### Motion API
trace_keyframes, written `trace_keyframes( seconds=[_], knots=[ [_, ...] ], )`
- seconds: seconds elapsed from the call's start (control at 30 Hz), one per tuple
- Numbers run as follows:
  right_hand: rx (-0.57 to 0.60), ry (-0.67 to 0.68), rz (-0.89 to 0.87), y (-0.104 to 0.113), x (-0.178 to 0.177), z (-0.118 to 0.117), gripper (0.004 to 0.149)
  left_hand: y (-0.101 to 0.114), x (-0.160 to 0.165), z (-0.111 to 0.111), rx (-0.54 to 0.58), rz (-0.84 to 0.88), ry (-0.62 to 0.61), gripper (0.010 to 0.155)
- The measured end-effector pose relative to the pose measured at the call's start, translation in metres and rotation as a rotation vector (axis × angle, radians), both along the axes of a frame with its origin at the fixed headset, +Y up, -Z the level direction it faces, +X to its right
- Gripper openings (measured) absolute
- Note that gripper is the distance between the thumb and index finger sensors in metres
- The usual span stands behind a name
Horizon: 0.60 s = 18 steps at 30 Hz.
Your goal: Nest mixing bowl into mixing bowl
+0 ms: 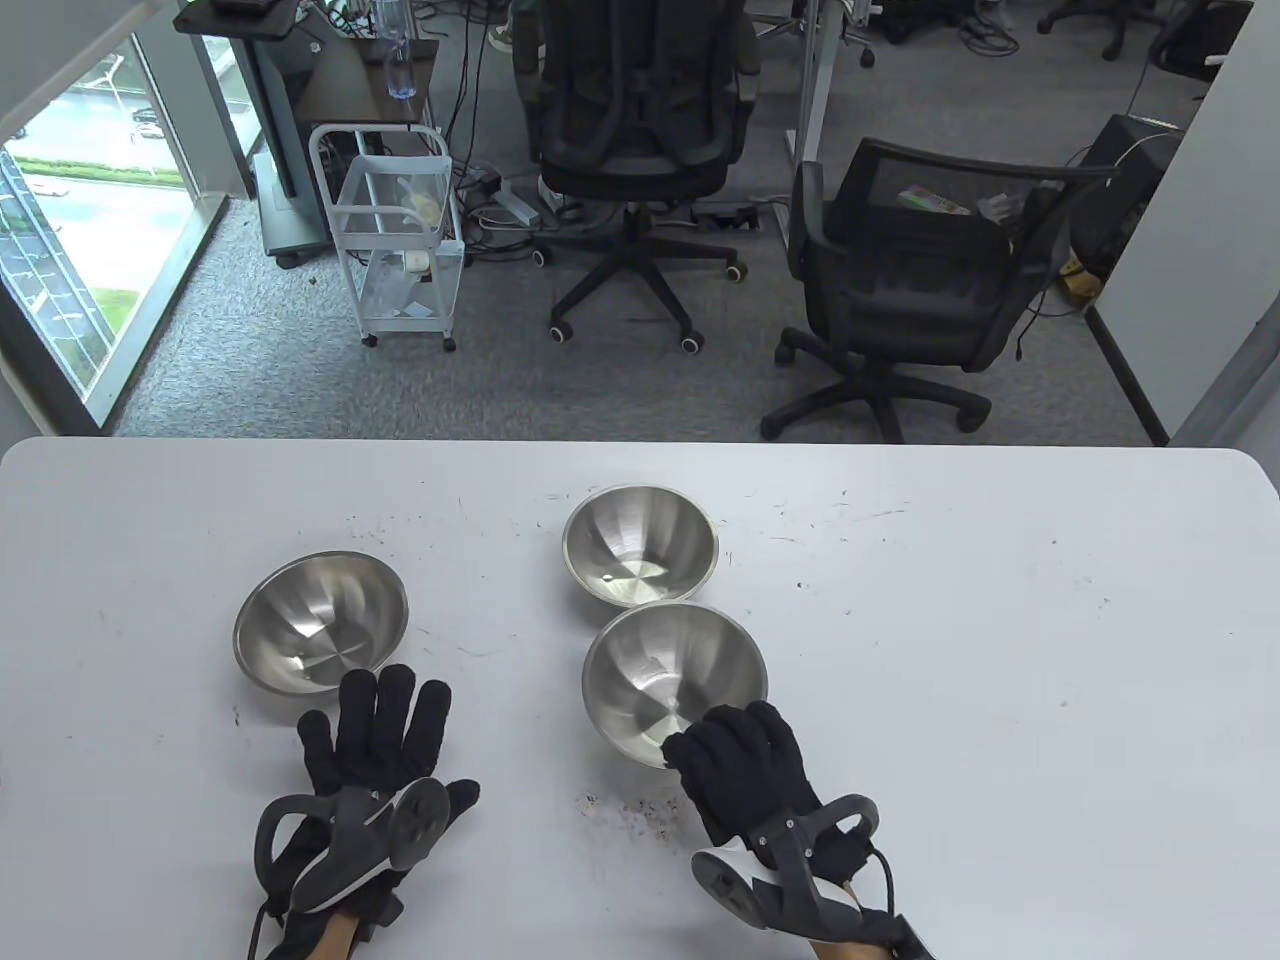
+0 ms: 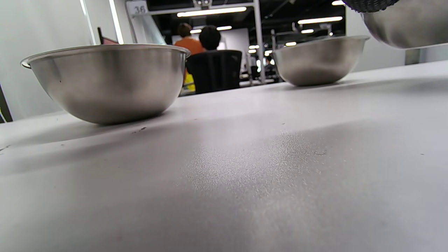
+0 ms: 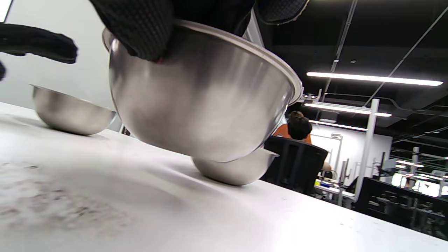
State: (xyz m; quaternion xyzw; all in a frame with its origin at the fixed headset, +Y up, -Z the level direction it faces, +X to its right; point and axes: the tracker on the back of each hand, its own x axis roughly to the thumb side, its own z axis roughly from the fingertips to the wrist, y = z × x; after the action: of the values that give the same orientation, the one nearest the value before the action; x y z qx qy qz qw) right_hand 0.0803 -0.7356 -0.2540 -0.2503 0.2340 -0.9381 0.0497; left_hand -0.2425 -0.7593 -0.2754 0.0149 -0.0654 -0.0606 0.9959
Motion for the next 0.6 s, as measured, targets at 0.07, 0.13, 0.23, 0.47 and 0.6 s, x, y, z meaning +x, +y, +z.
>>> trace_keyframes(
  seconds=[0.07,0.13,0.23,0.47,0.6],
  knots=[
    [-0.001,0.023,0.02,-0.003,-0.007,0.001,0.037,0.0,0.0,0.0,-0.001,-0.001,0.001,0.097],
    [-0.004,0.039,0.029,-0.006,-0.012,0.001,0.037,0.0,0.0,0.0,0.0,0.001,0.002,0.097],
    [-0.019,0.067,0.043,-0.01,-0.016,0.001,0.037,0.0,0.0,0.0,-0.003,0.0,0.001,0.097],
    [-0.028,0.093,0.057,-0.017,-0.021,0.001,0.037,0.0,0.0,0.0,-0.005,-0.005,0.002,0.097],
    [-0.019,0.101,0.07,-0.021,-0.024,0.001,0.036,0.0,0.001,0.0,-0.007,-0.006,0.002,0.097]
  ],
)
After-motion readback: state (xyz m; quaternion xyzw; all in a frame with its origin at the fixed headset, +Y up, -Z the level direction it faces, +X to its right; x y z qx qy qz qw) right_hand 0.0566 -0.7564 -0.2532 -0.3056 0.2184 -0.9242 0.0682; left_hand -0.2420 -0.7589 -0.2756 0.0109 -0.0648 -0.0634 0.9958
